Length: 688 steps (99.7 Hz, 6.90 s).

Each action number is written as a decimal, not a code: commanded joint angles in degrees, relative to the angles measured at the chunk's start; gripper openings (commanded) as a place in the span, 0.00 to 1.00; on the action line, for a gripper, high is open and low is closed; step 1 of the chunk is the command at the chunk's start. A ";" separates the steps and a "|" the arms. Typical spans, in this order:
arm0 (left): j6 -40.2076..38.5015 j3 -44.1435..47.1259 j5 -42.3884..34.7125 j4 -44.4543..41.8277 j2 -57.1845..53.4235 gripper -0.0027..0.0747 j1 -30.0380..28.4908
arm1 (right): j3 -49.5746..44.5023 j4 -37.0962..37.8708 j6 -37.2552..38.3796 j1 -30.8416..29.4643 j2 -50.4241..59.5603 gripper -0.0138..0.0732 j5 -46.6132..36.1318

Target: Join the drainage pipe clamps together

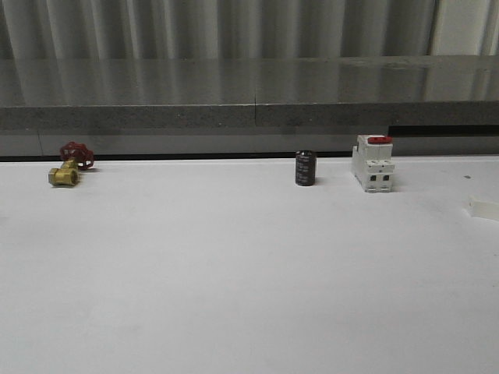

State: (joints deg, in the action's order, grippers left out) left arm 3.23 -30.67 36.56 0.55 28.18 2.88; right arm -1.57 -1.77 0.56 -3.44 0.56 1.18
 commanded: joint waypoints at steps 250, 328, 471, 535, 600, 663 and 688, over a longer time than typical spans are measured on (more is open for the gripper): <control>-10.89 -42.87 12.79 -2.59 80.72 0.24 -11.84 | 0.94 0.06 -0.56 -0.03 1.15 0.08 -4.36; -10.52 -49.00 13.57 -0.55 79.03 0.01 2.48 | 0.94 0.06 -0.56 -0.03 1.15 0.08 -4.36; -19.78 -55.44 14.98 2.76 79.35 0.38 19.48 | 0.94 0.06 -0.56 -0.03 1.15 0.08 -4.36; -19.35 -49.35 19.36 -10.31 58.66 0.01 11.65 | 0.94 0.06 -0.56 -0.03 1.15 0.08 -4.36; -12.69 -22.00 4.34 -8.39 27.94 0.01 -0.44 | 0.94 0.06 -0.56 -0.03 1.15 0.08 -4.41; -11.75 1.46 -6.55 -2.72 -6.19 0.01 -0.44 | 0.99 0.06 -0.56 -0.03 1.15 0.08 -4.42; -11.75 4.81 -6.51 -3.01 -17.56 0.01 -0.44 | 4.43 -0.15 -0.56 -0.03 0.57 0.08 1.68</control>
State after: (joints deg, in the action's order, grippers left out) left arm -8.53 -25.00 34.42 -2.78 12.76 2.73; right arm -0.86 -1.77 0.52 -3.44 0.56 3.41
